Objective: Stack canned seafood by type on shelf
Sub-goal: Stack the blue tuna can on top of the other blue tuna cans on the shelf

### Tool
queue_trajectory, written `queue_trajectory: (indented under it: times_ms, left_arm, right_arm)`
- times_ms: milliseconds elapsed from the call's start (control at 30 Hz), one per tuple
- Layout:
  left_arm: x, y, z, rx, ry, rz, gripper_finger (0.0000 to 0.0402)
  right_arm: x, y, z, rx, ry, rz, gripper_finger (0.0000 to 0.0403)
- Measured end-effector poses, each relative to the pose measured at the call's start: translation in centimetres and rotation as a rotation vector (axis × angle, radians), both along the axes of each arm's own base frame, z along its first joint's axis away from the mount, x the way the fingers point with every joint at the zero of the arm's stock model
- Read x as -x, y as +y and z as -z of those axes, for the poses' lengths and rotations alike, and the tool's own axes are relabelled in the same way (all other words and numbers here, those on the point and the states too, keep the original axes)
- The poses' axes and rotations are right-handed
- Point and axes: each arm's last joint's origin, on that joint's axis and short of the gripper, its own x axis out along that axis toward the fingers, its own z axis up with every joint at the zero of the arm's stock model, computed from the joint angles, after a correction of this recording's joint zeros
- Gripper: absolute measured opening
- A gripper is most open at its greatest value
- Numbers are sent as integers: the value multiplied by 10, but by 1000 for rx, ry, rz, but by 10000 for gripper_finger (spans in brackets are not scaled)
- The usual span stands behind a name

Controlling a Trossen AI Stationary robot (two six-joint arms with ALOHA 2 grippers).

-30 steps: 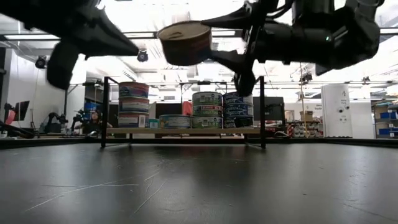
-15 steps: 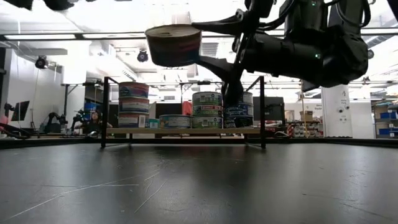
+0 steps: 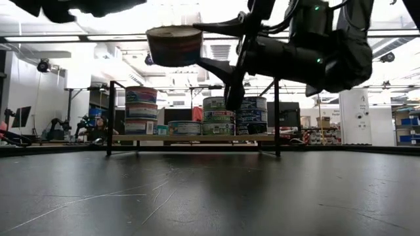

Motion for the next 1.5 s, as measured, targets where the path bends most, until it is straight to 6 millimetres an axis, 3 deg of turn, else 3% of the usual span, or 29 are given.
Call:
queue_trajectory:
  times_ms: [133,233,500,733,900,1267,1500]
  left_arm:
    - [0,4,0,-39,21,-108,0]
    - [1,3,-2,74,18,-118,0]
    - [1,2,9,501,103,-145,0]
    - [-6,1,25,555,175,-183,13]
    - [-11,0,30,565,187,-209,68]
    - [-16,-1,40,613,246,-245,245]
    - [-20,1,49,646,268,-348,294]
  right_arm:
    - [0,-20,2,13,11,22,193]
    - [1,-26,3,132,3,73,193]
    - [1,-15,1,425,-52,131,193]
    - [2,3,2,571,-83,111,193]
    - [3,10,4,624,-74,98,193]
    - [1,11,6,718,-43,156,193]
    - [-7,15,7,807,4,165,193]
